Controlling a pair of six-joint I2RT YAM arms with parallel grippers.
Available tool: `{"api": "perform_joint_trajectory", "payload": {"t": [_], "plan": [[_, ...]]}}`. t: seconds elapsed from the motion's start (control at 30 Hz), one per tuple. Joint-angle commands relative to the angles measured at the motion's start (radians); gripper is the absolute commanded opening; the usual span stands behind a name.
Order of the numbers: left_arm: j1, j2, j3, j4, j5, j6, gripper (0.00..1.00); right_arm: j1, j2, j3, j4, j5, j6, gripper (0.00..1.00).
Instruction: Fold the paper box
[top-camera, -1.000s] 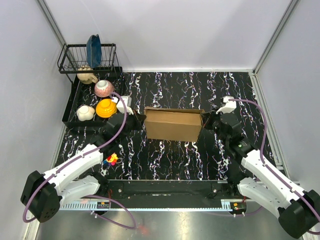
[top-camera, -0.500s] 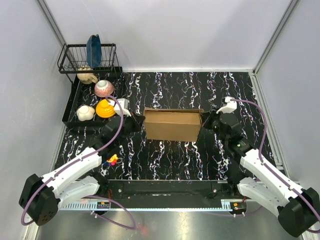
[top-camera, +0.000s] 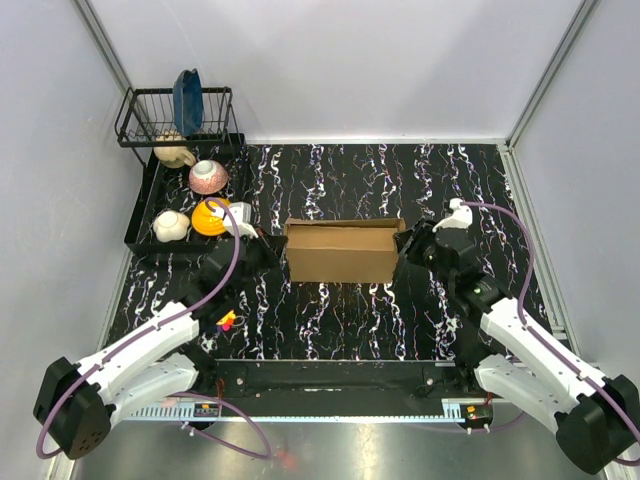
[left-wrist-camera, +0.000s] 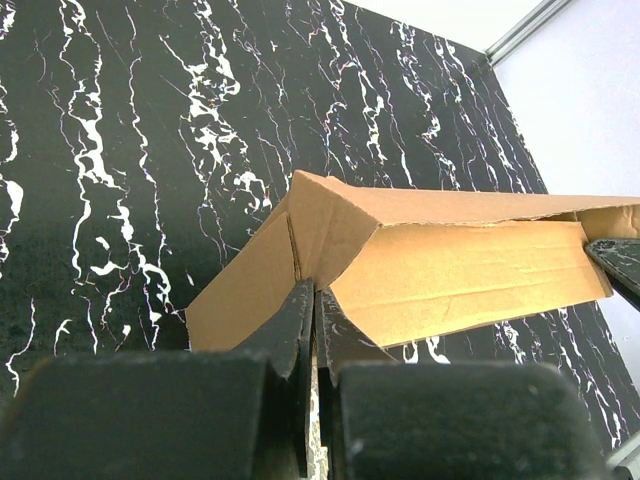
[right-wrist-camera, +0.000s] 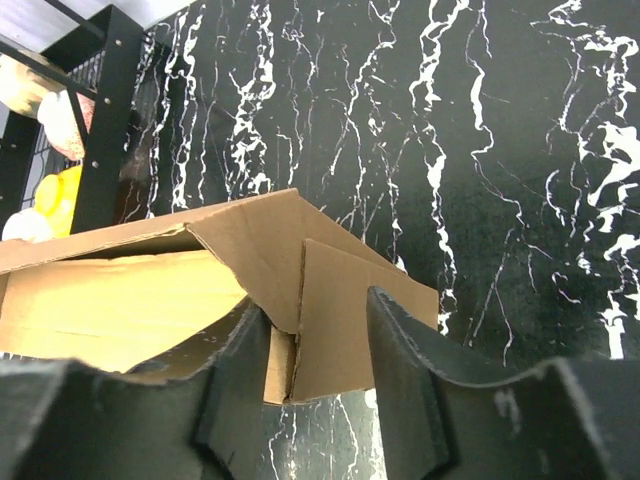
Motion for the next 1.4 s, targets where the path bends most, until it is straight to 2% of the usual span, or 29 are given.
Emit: {"api": "perform_joint_trajectory", "payload": {"t": [0.0,0.37,0.7,0.97,1.1,1.2,1.23,1.27,1.37], "plan": [[-0.002,0.013,-0.028,-0.182,-0.054,0.016,0.00,0.006,-0.001,0.017,-0.257,-0.006,-0.017,0.50],[-0.008,0.013,-0.014,-0.232,-0.123,-0.023,0.00,0.006,-0.045,0.155,-0.220,-0.023,-0.122,0.56],[-0.016,0.011,-0.003,-0.254,-0.165,-0.041,0.00,0.006,-0.019,0.247,-0.188,-0.063,-0.152,0.62],[-0.030,0.041,0.053,-0.269,-0.166,-0.024,0.00,0.006,0.002,0.277,-0.166,-0.093,-0.155,0.63],[-0.034,0.054,0.072,-0.271,-0.166,-0.023,0.00,0.008,0.013,0.288,-0.162,-0.084,-0.172,0.58],[-0.042,0.064,0.083,-0.272,-0.168,-0.021,0.00,0.006,0.024,0.299,-0.160,-0.081,-0.189,0.44],[-0.042,0.065,0.086,-0.275,-0.169,-0.023,0.00,0.004,0.027,0.300,-0.162,-0.080,-0.194,0.33],[-0.045,0.065,0.089,-0.274,-0.171,-0.023,0.00,0.006,0.030,0.305,-0.163,-0.080,-0.198,0.29],[-0.048,0.065,0.093,-0.275,-0.171,-0.024,0.00,0.004,0.039,0.310,-0.180,-0.070,-0.212,0.26]]}}
